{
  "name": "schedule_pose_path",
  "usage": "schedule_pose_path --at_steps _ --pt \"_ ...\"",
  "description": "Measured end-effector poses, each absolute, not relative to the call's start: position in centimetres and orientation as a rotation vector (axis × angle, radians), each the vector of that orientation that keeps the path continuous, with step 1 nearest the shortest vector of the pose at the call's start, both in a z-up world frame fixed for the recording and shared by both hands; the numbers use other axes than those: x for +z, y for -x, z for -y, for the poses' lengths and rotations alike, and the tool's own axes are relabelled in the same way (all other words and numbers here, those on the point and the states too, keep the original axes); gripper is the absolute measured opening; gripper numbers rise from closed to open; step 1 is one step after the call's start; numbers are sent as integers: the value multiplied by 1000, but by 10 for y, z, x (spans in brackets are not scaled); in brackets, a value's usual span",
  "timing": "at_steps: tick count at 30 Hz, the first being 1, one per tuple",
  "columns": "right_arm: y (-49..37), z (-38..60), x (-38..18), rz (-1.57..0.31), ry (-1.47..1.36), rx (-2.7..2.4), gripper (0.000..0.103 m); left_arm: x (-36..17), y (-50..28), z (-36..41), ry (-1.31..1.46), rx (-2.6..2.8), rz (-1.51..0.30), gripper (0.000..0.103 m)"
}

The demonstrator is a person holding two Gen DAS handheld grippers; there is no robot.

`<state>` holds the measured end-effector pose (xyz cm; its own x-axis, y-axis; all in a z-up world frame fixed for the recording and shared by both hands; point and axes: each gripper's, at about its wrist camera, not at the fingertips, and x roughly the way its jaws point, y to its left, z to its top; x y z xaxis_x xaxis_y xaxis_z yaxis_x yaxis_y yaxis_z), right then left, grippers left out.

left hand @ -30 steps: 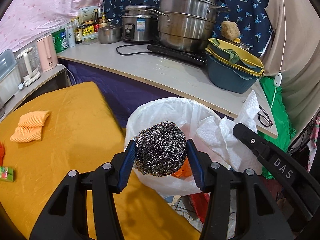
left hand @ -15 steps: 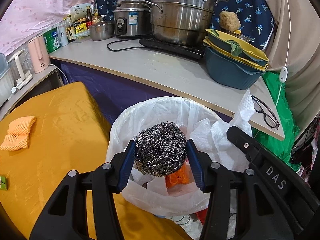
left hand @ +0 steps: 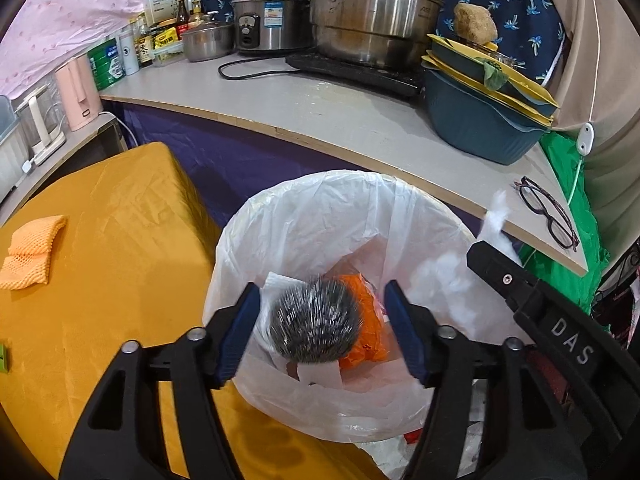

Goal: Collect trash
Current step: 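Carry the scrubber and tissue over the bin and open both grippers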

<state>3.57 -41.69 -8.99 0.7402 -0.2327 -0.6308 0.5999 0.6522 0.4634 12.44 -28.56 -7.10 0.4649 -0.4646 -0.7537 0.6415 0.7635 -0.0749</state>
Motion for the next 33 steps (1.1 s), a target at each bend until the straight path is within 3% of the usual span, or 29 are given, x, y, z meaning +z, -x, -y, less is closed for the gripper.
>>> schedule_pose_path --at_steps 12,33 --pt "-29 405 -70 -516 -695 -497 32 -58 -120 277 -225 -678 -816 74" --pt "-33 351 -27 -484 -634 -428 33 -18 -113 225 -172 -643 -754 74"
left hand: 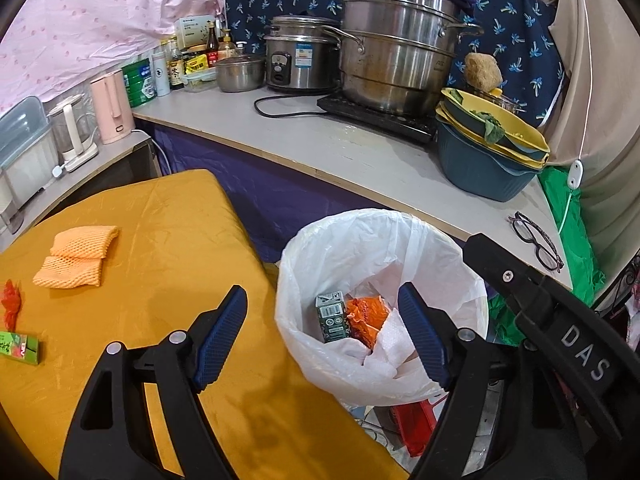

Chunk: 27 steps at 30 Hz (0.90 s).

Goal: Collect trash
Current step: 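Move both tools back toward the orange foam net sleeves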

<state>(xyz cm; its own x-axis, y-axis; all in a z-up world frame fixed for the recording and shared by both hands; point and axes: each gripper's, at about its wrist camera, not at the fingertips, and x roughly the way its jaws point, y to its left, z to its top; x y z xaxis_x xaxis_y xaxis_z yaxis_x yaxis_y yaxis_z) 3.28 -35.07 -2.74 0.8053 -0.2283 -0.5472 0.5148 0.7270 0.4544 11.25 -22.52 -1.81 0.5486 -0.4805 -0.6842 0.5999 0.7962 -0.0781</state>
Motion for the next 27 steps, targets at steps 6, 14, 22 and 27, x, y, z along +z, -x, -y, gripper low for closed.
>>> schedule_pose_path --at_steps 6,14,22,27 --pt "-41 328 -20 -479 -624 -403 38 -12 -118 198 -143 -607 -750 75" --pt "-59 295 -15 -502 -592 -357 39 -11 -133 147 -84 -537 -765 81" --pt "-88 254 -18 -543 -557 -302 39 -19 -159 83 -11 -424 -803 81" --pt "-109 224 -22 -575 -527 -259 39 -24 -175 46 27 -356 -820 81"
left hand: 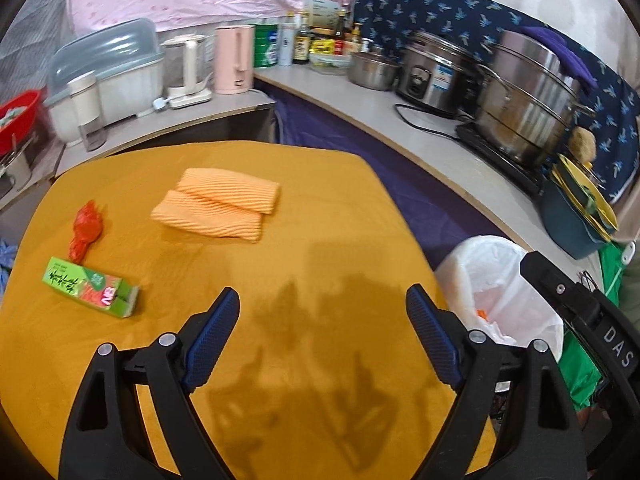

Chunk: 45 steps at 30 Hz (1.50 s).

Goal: Collect trash
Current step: 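Move both tools back toward the orange foam net sleeves, then grasp one orange foam net with the left gripper while the right gripper grasps the other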

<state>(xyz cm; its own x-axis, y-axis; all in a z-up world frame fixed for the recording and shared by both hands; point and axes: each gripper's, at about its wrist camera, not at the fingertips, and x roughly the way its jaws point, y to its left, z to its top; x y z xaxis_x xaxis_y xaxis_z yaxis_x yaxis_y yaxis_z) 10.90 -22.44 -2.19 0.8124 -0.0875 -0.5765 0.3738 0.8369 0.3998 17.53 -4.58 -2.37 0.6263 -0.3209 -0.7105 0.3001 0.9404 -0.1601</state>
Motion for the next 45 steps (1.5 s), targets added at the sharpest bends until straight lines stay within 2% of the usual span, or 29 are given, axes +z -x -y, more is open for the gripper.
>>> schedule_pose_path --at_steps 21,30,34,40,43,45 --pt "-219 131 -50 -691 -412 -88 39 -47 -256 -61 215 -154 -881 81" --pt "-285 126 -89 -761 -445 -44 39 -77 -310 -70 269 -106 -943 81" --pt "-310 125 -101 -767 -450 -48 45 -93 -332 -65 273 -103 -963 81" --pt "-344 128 -120 -788 -491 -36 47 -108 -350 -58 267 -122 -970 80" --pt "-354 129 -132 -811 -523 -11 47 -115 -356 -57 265 -150 -980 70" --pt "-357 126 -137 -823 -523 4 47 -118 -356 -53 251 -167 -983 57"
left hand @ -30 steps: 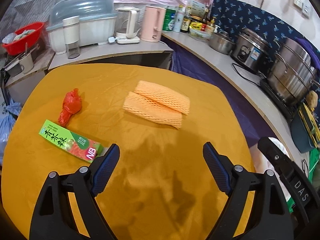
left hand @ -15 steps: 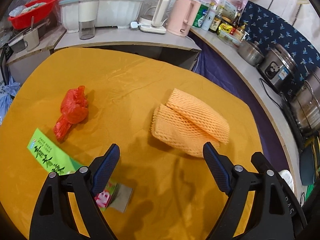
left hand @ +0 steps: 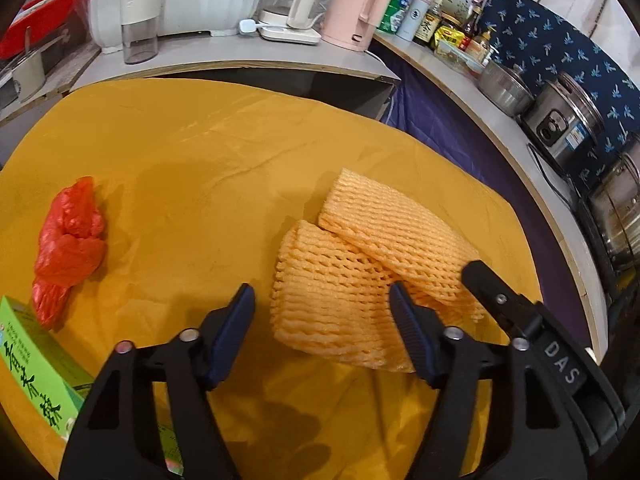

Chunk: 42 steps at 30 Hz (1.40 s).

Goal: Collect trash
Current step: 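Grasp one orange foam net with the left gripper while the right gripper grasps the other, then carry both foam nets over the bin and open both grippers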

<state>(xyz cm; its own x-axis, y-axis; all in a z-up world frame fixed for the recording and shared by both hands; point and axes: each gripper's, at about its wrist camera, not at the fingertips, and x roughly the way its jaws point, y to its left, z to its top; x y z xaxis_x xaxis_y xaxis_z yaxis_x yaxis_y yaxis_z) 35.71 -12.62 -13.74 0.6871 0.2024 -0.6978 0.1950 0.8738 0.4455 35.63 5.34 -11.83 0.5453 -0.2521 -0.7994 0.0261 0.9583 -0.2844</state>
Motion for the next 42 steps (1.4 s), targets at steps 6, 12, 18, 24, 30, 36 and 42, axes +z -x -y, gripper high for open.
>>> schedule_pose_path --at_steps 6,12,18,24,30,36,42 --pt "-354 116 -141 -826 -479 27 23 -121 -353 -48 212 -199 -985 23" --pt "-328 119 -130 -803 -496 44 11 -110 -334 -50 203 -219 -970 13" --pt "-274 128 -110 -756 -512 13 10 -91 -296 -46 190 -250 -948 12" --pt "-213 149 -90 -710 -530 -40 10 -74 -249 -35 164 -297 -931 10" --pt "-156 173 -79 -680 -556 -90 10 -63 -198 -17 128 -344 -929 10" --pt "-106 193 -70 -647 -559 -142 10 -59 -158 2 100 -389 -937 10" --pt "-65 215 -63 -607 -577 -186 10 -56 -132 19 77 -427 -937 10"
